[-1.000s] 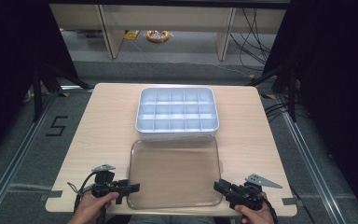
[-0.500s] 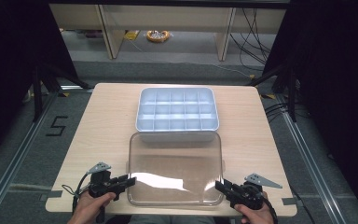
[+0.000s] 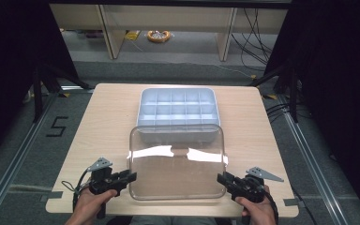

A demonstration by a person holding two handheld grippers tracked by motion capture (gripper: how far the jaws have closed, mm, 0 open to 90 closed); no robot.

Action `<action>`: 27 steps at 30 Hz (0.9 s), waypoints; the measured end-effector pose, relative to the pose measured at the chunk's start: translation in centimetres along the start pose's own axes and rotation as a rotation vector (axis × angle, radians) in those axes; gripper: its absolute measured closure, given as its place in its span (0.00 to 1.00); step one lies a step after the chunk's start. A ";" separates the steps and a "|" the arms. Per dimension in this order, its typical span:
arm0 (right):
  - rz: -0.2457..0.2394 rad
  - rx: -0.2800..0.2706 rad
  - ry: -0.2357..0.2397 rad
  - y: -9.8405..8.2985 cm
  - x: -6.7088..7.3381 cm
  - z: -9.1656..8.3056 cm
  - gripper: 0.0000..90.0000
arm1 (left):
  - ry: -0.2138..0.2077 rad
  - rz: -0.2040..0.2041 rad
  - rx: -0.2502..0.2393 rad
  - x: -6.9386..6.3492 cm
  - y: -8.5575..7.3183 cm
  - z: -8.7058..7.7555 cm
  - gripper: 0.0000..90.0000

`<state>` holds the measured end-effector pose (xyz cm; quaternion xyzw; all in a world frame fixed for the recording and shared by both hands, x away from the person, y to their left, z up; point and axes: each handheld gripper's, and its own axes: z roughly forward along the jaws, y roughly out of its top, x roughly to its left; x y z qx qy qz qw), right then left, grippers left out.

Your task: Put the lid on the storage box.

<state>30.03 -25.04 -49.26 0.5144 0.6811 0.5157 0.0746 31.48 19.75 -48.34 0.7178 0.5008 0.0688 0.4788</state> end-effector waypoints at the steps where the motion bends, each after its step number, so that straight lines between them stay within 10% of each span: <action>1: 0.023 0.003 -0.005 0.2 0.1 0.1 0.72 | 0.000 0.000 -0.004 0.0 0.3 0.0 0.72; 27: -0.027 -0.102 -0.050 9.1 -0.9 3.0 0.69 | 0.034 0.011 -0.089 1.1 9.2 2.0 0.72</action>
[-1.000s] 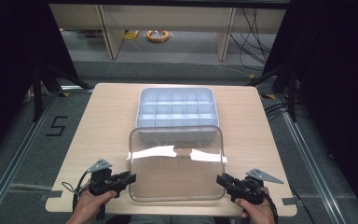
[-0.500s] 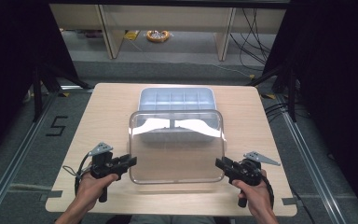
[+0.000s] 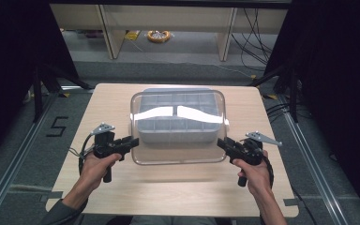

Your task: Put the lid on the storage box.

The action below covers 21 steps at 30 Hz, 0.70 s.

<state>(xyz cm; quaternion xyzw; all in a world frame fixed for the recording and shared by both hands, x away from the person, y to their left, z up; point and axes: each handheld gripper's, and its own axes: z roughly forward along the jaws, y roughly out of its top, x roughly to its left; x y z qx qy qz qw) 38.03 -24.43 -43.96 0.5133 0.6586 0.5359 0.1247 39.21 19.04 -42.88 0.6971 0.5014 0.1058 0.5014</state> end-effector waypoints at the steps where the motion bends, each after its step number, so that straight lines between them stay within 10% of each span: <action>1: -0.010 -0.010 -0.001 0.3 -0.1 0.2 0.69 | 0.003 -0.004 0.000 0.2 0.3 0.2 0.72; 21: 0.025 -0.025 -0.066 5.3 -1.0 4.3 0.69 | 0.059 -0.058 0.017 2.0 4.9 3.7 0.72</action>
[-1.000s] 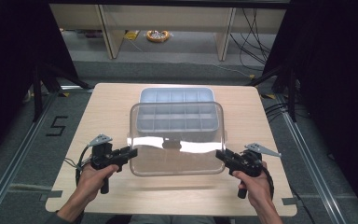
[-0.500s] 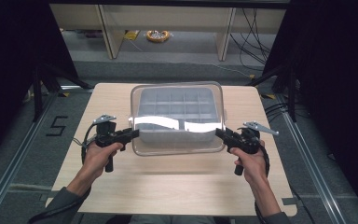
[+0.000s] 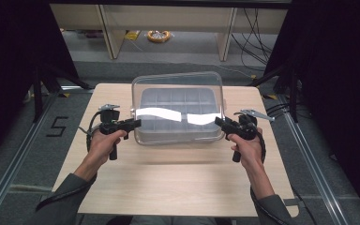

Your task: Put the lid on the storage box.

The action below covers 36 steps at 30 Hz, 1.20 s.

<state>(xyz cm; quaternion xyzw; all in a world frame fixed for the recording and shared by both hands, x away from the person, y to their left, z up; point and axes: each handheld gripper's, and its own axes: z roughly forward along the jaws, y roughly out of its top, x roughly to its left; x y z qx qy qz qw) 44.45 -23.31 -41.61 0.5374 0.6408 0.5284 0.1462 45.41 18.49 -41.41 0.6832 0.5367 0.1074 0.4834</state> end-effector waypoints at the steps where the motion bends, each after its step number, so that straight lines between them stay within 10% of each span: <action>1: 0.003 -0.002 -0.006 0.1 -0.1 0.1 0.69 | 0.004 -0.007 -0.002 0.0 0.2 0.1 0.72; 29: 0.049 0.047 -0.083 1.9 -1.4 5.3 0.65 | 0.072 -0.116 -0.007 2.4 2.9 4.3 0.69; 30: 0.146 0.074 -0.075 1.9 -0.7 5.2 0.65 | 0.073 -0.120 -0.007 2.4 3.0 4.4 0.69; 36: 0.152 0.068 -0.085 1.9 -1.2 5.8 0.64 | 0.078 -0.136 -0.006 2.5 3.3 5.0 0.69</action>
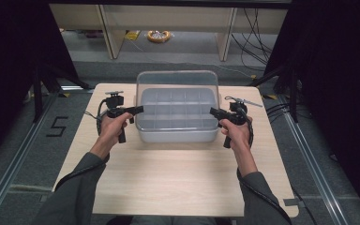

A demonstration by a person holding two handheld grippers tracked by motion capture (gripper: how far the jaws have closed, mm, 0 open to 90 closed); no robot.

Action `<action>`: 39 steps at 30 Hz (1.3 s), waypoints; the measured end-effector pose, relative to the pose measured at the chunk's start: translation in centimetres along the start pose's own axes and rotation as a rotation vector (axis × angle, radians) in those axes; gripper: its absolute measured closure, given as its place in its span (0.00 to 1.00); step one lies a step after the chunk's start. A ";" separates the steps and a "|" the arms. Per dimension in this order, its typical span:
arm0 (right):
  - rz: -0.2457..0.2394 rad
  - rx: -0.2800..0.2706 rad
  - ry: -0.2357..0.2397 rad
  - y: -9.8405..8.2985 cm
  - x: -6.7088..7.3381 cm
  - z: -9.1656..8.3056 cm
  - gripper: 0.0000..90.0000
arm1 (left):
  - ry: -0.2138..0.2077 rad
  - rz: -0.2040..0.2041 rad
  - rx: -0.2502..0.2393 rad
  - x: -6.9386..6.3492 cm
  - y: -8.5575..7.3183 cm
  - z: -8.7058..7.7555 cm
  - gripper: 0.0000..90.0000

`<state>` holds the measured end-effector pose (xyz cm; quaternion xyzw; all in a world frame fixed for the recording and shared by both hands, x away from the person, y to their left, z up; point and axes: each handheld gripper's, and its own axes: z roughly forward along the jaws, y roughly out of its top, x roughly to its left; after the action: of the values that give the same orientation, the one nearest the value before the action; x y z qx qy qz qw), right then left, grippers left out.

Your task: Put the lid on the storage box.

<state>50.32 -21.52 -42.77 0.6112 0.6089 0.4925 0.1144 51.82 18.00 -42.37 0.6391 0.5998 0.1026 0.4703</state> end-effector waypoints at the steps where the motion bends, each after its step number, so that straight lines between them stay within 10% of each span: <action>1: -0.003 0.000 -0.003 0.0 -0.1 0.1 0.64 | 0.005 -0.001 0.003 0.0 0.0 0.2 0.69; 2: -0.070 -0.016 -0.006 0.1 -0.7 0.3 0.64 | 0.008 0.003 0.007 0.1 -0.1 0.2 0.69; 14: -0.057 -0.014 -0.020 -0.6 -1.4 1.1 0.63 | -0.001 -0.025 0.014 0.7 -0.9 1.4 0.66; 15: -0.049 -0.005 -0.017 -0.7 -1.4 1.2 0.63 | 0.002 -0.024 0.013 0.8 -1.0 1.5 0.66; 16: 0.089 0.039 -0.018 -0.9 -0.4 0.9 0.63 | 0.006 -0.022 0.016 0.8 -1.1 1.5 0.66; 18: -0.049 -0.007 -0.030 -1.0 -1.7 1.6 0.63 | 0.006 -0.033 0.019 0.9 -1.2 1.7 0.65; 20: 0.014 0.004 -0.028 -1.1 -1.2 1.6 0.63 | 0.003 -0.031 0.016 1.0 -1.2 1.7 0.65; 24: -0.058 -0.013 -0.035 -1.0 -1.6 1.8 0.63 | 0.001 -0.016 0.013 1.2 -1.3 1.7 0.64; 39: -0.047 -0.019 -0.028 -1.1 -1.7 1.9 0.64 | 0.035 0.013 0.002 0.5 -1.3 1.9 0.60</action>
<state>51.44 -21.85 -45.34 0.6024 0.6166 0.4870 0.1402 52.37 17.28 -44.58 0.6416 0.6040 0.1162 0.4583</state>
